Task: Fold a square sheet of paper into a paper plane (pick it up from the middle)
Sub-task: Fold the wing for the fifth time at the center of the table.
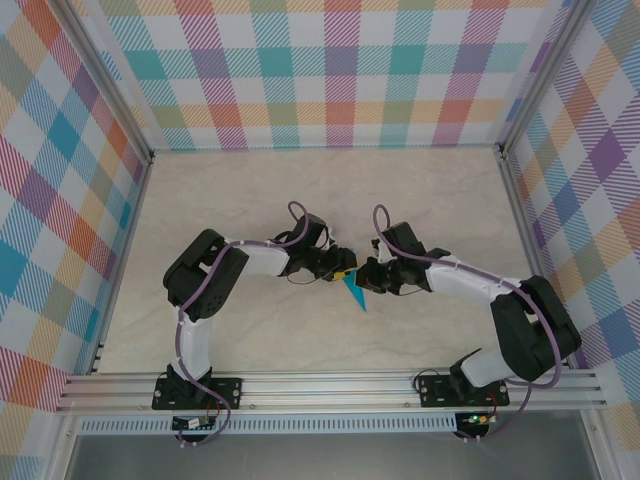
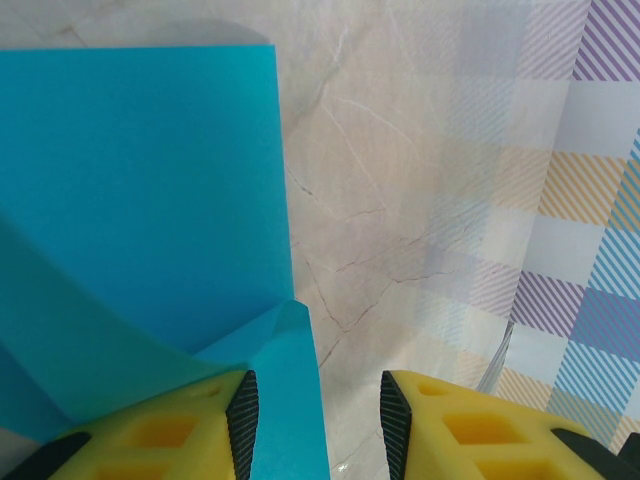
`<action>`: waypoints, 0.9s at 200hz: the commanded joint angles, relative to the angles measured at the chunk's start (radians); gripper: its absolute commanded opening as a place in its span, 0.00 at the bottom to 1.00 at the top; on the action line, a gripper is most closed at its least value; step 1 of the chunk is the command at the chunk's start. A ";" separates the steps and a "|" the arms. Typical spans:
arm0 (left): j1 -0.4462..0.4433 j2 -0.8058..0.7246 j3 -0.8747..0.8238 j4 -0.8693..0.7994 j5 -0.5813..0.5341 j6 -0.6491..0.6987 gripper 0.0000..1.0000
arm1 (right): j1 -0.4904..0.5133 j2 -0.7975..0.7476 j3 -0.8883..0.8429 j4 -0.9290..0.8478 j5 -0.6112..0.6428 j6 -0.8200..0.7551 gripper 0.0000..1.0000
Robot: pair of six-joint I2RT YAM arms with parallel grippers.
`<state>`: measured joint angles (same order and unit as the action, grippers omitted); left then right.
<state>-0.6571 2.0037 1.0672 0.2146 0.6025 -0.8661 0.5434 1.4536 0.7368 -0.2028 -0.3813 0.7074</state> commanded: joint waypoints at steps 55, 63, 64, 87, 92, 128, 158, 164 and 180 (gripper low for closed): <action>-0.006 0.057 0.000 -0.109 -0.026 0.019 0.40 | 0.002 0.173 -0.014 0.184 -0.139 0.069 0.07; -0.006 0.057 0.001 -0.109 -0.026 0.018 0.40 | 0.000 0.181 -0.017 0.182 -0.121 0.067 0.06; -0.006 0.057 0.001 -0.109 -0.026 0.019 0.40 | 0.000 0.181 -0.018 0.181 -0.117 0.067 0.06; -0.006 0.057 0.002 -0.110 -0.025 0.019 0.40 | -0.015 0.207 -0.027 0.154 -0.090 0.054 0.06; -0.006 0.055 0.001 -0.109 -0.025 0.022 0.40 | -0.018 0.214 -0.031 0.152 -0.090 0.055 0.06; -0.003 0.051 0.026 -0.117 -0.012 0.042 0.40 | -0.042 0.239 -0.101 0.203 -0.090 0.075 0.05; 0.002 0.043 0.077 -0.191 -0.013 0.099 0.41 | -0.073 0.230 -0.161 0.278 -0.126 0.101 0.05; 0.004 0.044 0.087 -0.206 -0.013 0.107 0.41 | -0.078 0.229 -0.169 0.291 -0.138 0.106 0.06; 0.005 0.046 0.101 -0.228 -0.015 0.124 0.41 | -0.090 0.223 -0.183 0.320 -0.161 0.114 0.06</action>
<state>-0.6567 2.0205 1.1389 0.0952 0.6117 -0.8051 0.4789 1.6699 0.6090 0.1341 -0.5545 0.7971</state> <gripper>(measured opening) 0.406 0.059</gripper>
